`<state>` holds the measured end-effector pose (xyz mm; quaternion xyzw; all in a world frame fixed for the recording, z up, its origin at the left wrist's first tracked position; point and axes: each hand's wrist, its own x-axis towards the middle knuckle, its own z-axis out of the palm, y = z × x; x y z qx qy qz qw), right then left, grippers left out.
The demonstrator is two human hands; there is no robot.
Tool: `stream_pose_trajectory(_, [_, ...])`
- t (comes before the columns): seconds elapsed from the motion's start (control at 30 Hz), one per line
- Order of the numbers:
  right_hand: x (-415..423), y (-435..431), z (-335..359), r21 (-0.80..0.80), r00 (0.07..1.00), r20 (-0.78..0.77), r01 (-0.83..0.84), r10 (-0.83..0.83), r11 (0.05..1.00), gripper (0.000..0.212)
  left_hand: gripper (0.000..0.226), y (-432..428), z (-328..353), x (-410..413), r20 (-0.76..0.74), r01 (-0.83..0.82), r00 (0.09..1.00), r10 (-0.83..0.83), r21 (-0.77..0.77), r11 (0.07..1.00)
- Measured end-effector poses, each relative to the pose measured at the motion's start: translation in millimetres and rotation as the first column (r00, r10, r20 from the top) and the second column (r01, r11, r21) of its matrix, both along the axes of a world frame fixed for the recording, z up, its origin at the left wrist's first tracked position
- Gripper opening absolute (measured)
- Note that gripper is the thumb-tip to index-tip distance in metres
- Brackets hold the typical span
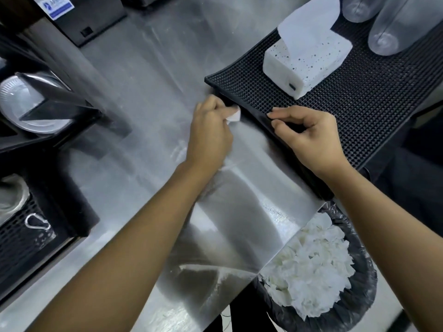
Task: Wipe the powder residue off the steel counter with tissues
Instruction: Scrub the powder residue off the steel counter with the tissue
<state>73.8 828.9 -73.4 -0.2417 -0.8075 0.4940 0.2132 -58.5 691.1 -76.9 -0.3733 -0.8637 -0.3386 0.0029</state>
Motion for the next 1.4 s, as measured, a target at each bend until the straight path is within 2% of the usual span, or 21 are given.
stream_pose_trajectory(0.37, [0, 2, 4, -0.059, 1.0, -0.029, -0.008, 0.007, 0.998, 0.019, 0.038, -6, 2, 95, 0.051, 0.331, 0.942, -0.33, -0.001, 0.944])
stream_pose_trajectory(0.47, [0, 2, 4, -0.095, 1.0, -0.031, 0.0, -0.003, 0.995, 0.02, 0.041, -9, 8, 91, 0.2, 0.467, 0.864, -0.461, 0.023, 0.884])
stream_pose_trajectory(0.53, [-1, 3, 3, -0.111, 0.999, -0.038, -0.007, 0.003, 0.994, 0.021, 0.041, -7, 10, 69, 0.298, 0.384, 0.87, -0.392, 0.09, 0.919])
stream_pose_trajectory(0.6, [-1, 5, 3, -0.121, 0.999, -0.046, -0.004, -0.002, 0.993, 0.021, 0.041, -2, 10, 51, 0.266, 0.257, 0.924, -0.275, 0.104, 0.961])
stream_pose_trajectory(0.63, [-1, 5, 3, -0.121, 0.999, -0.047, 0.003, -0.009, 0.993, 0.021, 0.041, 1, 9, 48, 0.221, 0.248, 0.939, -0.264, 0.095, 0.964])
stream_pose_trajectory(0.7, [-1, 4, 4, -0.124, 0.999, -0.049, 0.009, -0.015, 0.992, 0.023, 0.039, 5, 6, 53, 0.168, 0.317, 0.931, -0.325, 0.074, 0.946])
stream_pose_trajectory(0.83, [-1, 2, 5, -0.119, 0.998, -0.052, 0.029, -0.035, 0.992, 0.023, 0.037, 8, 2, 77, 0.154, 0.489, 0.858, -0.489, 0.044, 0.871])
stream_pose_trajectory(0.97, [-1, 1, 5, -0.129, 0.998, -0.042, 0.034, -0.04, 0.991, 0.021, 0.038, -6, 1, 87, 0.191, 0.639, 0.753, -0.63, 0.02, 0.769])
stream_pose_trajectory(1.07, [-1, 1, 5, -0.116, 0.999, -0.028, 0.042, -0.045, 0.992, 0.022, 0.04, -18, 8, 78, 0.3, 0.716, 0.67, -0.679, -0.023, 0.697])
stream_pose_trajectory(1.13, [-1, 2, 5, -0.115, 0.998, -0.032, 0.043, -0.047, 0.992, 0.023, 0.04, -16, 13, 72, 0.346, 0.692, 0.673, -0.654, 0.017, 0.722])
stream_pose_trajectory(1.23, [-1, 2, 6, -0.118, 0.998, -0.046, 0.044, -0.05, 0.992, 0.022, 0.037, -2, 12, 78, 0.28, 0.63, 0.732, -0.621, 0.067, 0.774])
stream_pose_trajectory(1.3, [-2, 2, 5, -0.118, 0.998, -0.044, 0.042, -0.048, 0.992, 0.021, 0.038, 2, 7, 90, 0.232, 0.656, 0.729, -0.644, 0.034, 0.754])
stream_pose_trajectory(1.4, [-2, 3, 4, -0.113, 0.998, -0.043, 0.043, -0.048, 0.993, 0.022, 0.04, -19, 1, 96, 0.235, 0.684, 0.703, -0.671, 0.037, 0.729])
